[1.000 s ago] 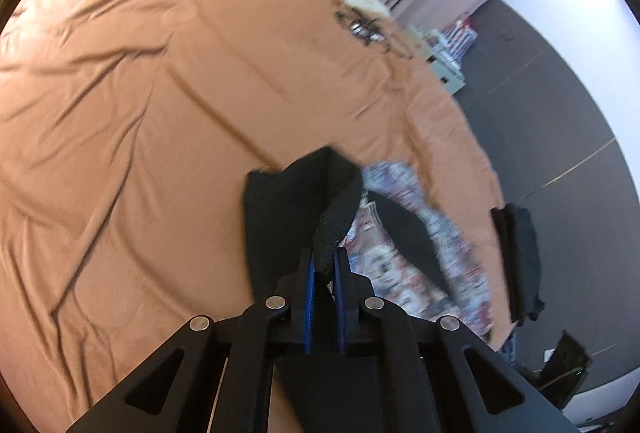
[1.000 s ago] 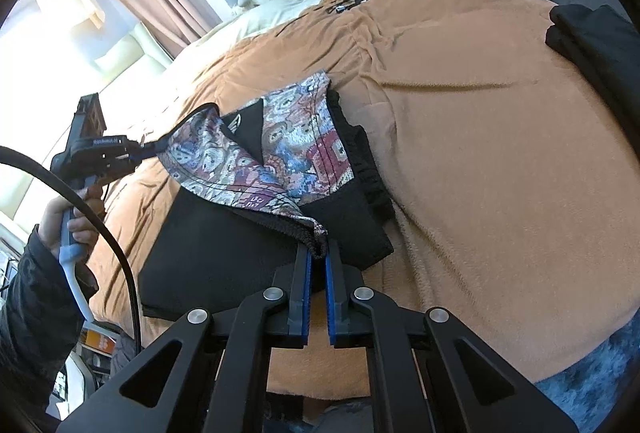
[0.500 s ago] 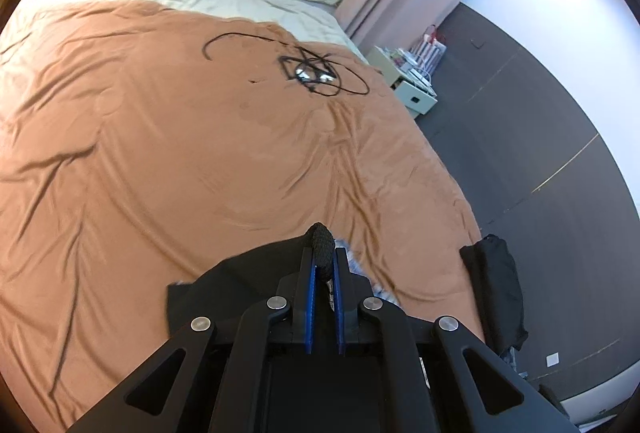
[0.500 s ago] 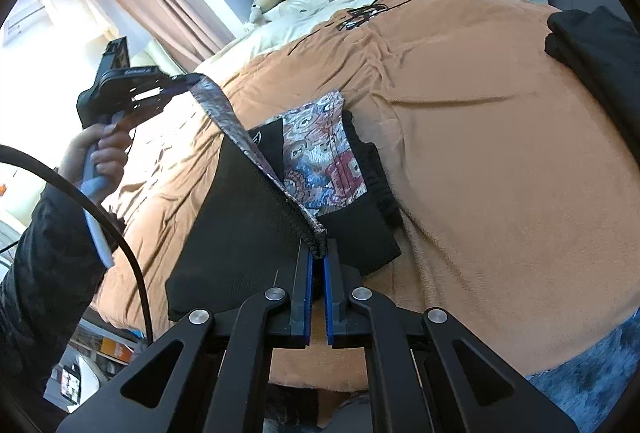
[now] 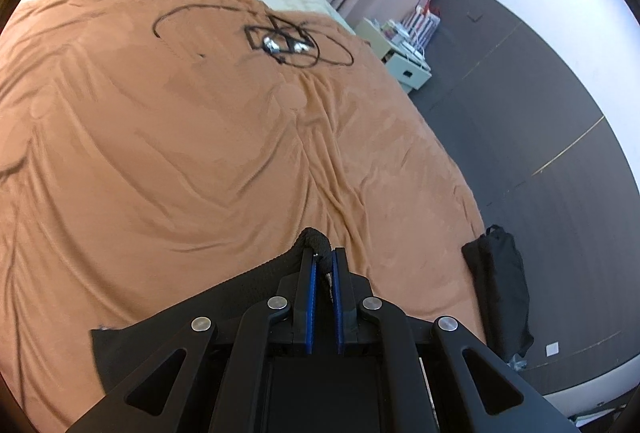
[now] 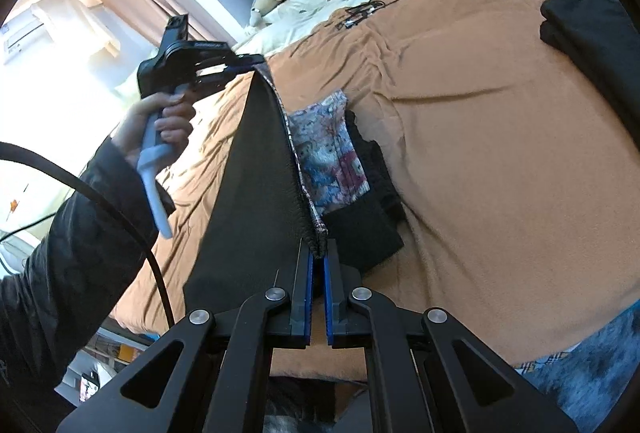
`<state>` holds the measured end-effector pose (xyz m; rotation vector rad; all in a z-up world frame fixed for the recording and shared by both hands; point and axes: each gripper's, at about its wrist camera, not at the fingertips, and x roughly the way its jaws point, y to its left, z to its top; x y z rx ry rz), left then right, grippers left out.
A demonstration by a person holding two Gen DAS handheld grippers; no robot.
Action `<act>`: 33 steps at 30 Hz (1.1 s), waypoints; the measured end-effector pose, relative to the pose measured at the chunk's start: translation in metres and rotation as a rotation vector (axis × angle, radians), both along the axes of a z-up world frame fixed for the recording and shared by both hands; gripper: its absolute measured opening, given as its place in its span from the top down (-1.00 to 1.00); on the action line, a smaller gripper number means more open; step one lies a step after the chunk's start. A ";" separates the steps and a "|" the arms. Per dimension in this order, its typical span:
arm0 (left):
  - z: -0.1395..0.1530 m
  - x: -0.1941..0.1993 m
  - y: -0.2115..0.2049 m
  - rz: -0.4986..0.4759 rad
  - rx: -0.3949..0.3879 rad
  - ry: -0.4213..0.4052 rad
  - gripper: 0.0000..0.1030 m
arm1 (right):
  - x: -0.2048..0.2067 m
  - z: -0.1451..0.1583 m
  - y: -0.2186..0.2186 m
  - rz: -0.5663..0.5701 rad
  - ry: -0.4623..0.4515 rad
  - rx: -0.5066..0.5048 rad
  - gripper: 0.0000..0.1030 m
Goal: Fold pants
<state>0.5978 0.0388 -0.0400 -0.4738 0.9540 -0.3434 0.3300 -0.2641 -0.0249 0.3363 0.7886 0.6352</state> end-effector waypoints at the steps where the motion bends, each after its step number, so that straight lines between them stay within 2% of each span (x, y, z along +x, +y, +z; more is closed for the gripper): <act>1: -0.003 0.002 -0.003 -0.005 -0.005 0.003 0.86 | 0.000 -0.001 0.000 -0.004 0.004 -0.002 0.97; 11: -0.038 0.033 -0.026 -0.035 0.006 0.059 0.86 | 0.010 -0.011 -0.008 -0.061 0.054 -0.007 0.97; 17: -0.064 0.043 -0.045 -0.063 0.071 0.119 0.83 | 0.014 -0.019 -0.008 -0.068 0.105 -0.015 0.96; 18: -0.067 0.043 -0.045 -0.065 0.069 0.135 0.69 | 0.014 -0.019 -0.007 -0.067 0.114 -0.017 0.95; 19: -0.069 0.042 -0.044 -0.064 0.058 0.144 0.38 | 0.014 -0.017 -0.007 -0.069 0.115 -0.020 0.93; 21: -0.070 0.038 -0.038 -0.052 0.036 0.154 -0.10 | 0.013 -0.013 -0.006 -0.073 0.112 -0.044 0.81; 22: -0.067 0.034 -0.034 -0.039 0.037 0.144 -0.15 | 0.012 -0.011 -0.005 -0.082 0.106 -0.058 0.61; 23: -0.064 0.031 -0.032 -0.035 0.045 0.138 -0.15 | 0.013 -0.009 -0.005 -0.087 0.104 -0.060 0.32; 25: -0.060 0.025 -0.026 -0.033 0.055 0.136 -0.16 | 0.012 -0.005 -0.006 -0.109 0.096 -0.053 -0.05; 30: -0.054 -0.001 -0.011 -0.033 0.082 0.137 -0.18 | 0.011 -0.002 -0.004 -0.079 0.075 -0.014 -0.09; 33: -0.053 -0.019 -0.002 -0.033 0.088 0.141 -0.18 | 0.023 -0.009 -0.009 -0.053 0.093 0.017 -0.09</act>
